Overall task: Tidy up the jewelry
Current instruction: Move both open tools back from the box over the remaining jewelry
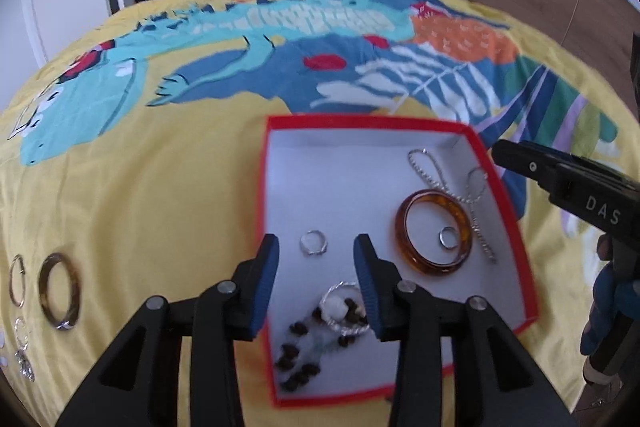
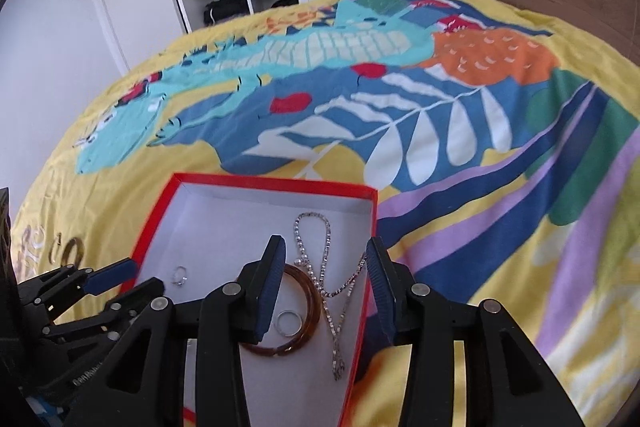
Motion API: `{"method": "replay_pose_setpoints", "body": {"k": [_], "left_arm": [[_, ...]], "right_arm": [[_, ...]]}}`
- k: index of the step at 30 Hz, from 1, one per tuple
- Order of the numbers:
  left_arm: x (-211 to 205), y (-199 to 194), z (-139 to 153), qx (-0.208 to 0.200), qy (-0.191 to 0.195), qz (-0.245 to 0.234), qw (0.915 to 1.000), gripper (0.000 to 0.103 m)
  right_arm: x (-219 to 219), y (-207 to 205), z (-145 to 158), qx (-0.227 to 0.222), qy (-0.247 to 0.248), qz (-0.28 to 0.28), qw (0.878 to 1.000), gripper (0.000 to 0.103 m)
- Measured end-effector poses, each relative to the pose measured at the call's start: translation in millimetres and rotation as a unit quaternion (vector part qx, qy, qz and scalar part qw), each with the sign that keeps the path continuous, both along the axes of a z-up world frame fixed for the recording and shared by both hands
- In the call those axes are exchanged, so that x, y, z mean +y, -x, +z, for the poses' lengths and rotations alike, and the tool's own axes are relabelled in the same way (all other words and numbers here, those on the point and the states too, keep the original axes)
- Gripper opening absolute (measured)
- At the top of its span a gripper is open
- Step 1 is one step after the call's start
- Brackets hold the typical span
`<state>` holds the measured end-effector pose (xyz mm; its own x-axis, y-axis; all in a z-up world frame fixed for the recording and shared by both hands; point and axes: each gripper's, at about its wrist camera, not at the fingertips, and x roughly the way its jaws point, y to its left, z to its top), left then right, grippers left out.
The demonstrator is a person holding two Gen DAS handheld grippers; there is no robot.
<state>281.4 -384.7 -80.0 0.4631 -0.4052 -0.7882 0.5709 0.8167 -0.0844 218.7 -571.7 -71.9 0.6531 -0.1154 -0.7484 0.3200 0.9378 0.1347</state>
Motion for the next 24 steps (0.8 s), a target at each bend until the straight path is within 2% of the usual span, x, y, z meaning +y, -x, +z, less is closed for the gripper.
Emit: {"method": "replay_pose_setpoints", "body": {"k": [5, 11, 17, 24], "left_arm": [[42.3, 9.0, 21.1, -0.014, 0.005, 0.024, 0.9996, 0.037], [108.5, 17.6, 36.7, -0.038, -0.006, 0.064, 0.9972, 0.037], [180.2, 20.6, 34.6, -0.041, -0.020, 0.117, 0.9921, 0.037], [264.1, 19.4, 16.9, -0.034, -0.038, 0.196, 0.9793, 0.037]], "right_arm": [[24.7, 10.1, 22.9, -0.014, 0.003, 0.016, 1.000, 0.042], [75.6, 16.0, 44.1, -0.030, -0.001, 0.050, 0.998, 0.042], [140.9, 6.7, 46.3, -0.029, -0.009, 0.105, 0.994, 0.042], [203.7, -12.0, 32.2, -0.020, -0.028, 0.156, 0.987, 0.042]]}}
